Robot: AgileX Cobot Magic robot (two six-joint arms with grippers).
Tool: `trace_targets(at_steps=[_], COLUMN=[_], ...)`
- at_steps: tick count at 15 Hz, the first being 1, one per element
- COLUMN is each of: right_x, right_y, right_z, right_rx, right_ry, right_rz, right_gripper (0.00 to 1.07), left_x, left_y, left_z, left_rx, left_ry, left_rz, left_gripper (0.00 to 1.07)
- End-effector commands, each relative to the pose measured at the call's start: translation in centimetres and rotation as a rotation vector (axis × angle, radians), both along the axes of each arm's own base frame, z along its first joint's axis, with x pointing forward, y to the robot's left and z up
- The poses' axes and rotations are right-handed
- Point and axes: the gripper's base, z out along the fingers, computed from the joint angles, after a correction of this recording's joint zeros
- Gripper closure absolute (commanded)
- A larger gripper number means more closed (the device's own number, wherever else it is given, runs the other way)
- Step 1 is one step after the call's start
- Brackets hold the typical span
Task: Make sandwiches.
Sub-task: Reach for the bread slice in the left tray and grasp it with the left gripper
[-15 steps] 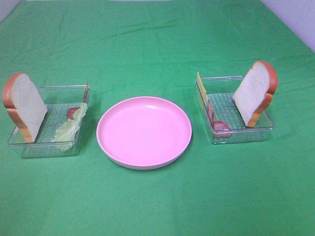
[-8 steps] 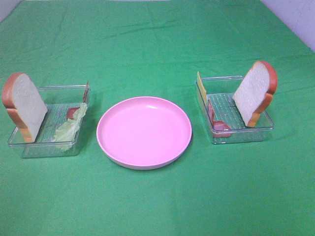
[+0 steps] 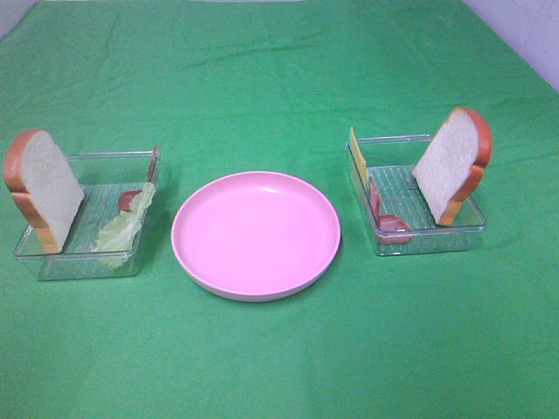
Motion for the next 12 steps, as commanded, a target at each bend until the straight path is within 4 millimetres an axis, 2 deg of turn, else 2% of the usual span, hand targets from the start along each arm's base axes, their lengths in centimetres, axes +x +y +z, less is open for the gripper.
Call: trace_targets(at_steps=[1,3,5,7,8,9,10,11,12], right_x=[-0.2,-0.2,-0.2,-0.2,-0.2,-0.2,-0.2,-0.2,-0.2], right_y=[0.0,0.0,0.0,0.0,0.0,0.0,0.0,0.0,0.0], right_z=[0.0,0.0,0.0,0.0,0.0,0.0,0.0,0.0,0.0], right_rx=[0.003,0.003,0.003,0.003,0.003,0.003,0.003,0.003,0.003], right_ry=[-0.025,-0.025,-0.025,-0.025,-0.025,-0.025,-0.025,-0.025,-0.025], right_rz=[-0.007,-0.007,-0.007,-0.007,-0.007,-0.007,-0.007,-0.007,-0.007], right_gripper=[0.30,0.30,0.30,0.30,0.30,0.30,0.30,0.30,0.30], left_x=[2.3,5.4,9.4,13.9,15.2,17.4,19.9,24.4,26.3], left_y=[0.0,0.1,0.0,0.0,0.0,0.1,0.1,0.2,0.2], left_z=[2.5,3.9,4.6,4.8,4.8,4.8,4.3,3.0,2.1], left_rx=[-0.005,-0.010,-0.031,-0.042,-0.043,-0.044,-0.044,-0.046,-0.047], left_ry=[-0.028,0.012,0.091,0.218,0.250,0.299,0.361,0.457,0.500], left_rz=[0.005,0.006,0.004,0.004,0.005,0.005,0.006,0.007,0.007], left_gripper=[0.24,0.24,0.24,0.24,0.24,0.24,0.24,0.24,0.24])
